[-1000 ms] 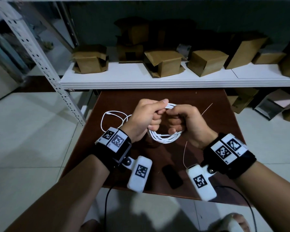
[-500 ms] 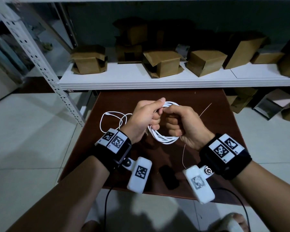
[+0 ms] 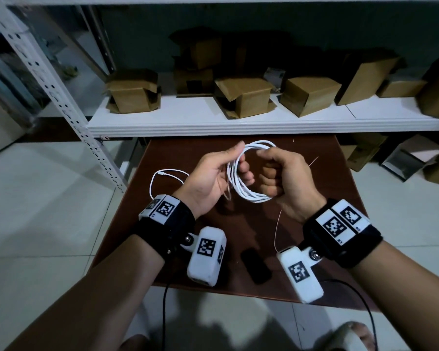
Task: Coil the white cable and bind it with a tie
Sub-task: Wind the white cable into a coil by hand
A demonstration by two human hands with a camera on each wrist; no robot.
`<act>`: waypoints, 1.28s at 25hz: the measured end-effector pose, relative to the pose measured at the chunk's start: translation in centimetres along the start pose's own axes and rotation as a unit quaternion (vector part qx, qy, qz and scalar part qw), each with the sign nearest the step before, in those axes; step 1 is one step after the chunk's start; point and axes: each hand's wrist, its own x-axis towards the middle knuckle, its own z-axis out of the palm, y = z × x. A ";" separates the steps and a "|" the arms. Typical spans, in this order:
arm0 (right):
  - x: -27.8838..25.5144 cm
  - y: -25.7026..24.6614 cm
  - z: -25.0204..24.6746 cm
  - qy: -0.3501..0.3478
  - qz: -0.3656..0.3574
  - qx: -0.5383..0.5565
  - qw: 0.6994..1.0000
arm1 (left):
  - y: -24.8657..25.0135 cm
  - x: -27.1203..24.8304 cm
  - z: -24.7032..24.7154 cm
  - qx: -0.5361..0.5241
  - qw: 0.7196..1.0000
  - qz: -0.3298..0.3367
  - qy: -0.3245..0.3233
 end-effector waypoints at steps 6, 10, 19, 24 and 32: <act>-0.3 0.3 0.8 -0.020 -0.010 0.024 0.999 | 0.5 0.5 -0.1 -0.026 0.999 0.020 0.021; -0.5 0.8 1.0 -0.038 0.003 0.037 0.999 | -0.1 0.7 0.2 -0.022 0.998 0.034 0.057; -0.8 0.8 0.1 -0.056 0.057 -0.018 0.997 | -0.5 0.3 0.3 0.127 0.989 0.056 0.056; -0.9 1.2 0.5 0.003 -0.002 -0.069 0.998 | -0.7 0.3 0.6 0.138 0.988 0.046 0.049; -1.7 0.9 1.5 -0.002 -0.066 -0.121 0.990 | -0.8 0.4 0.5 0.130 0.989 0.056 0.040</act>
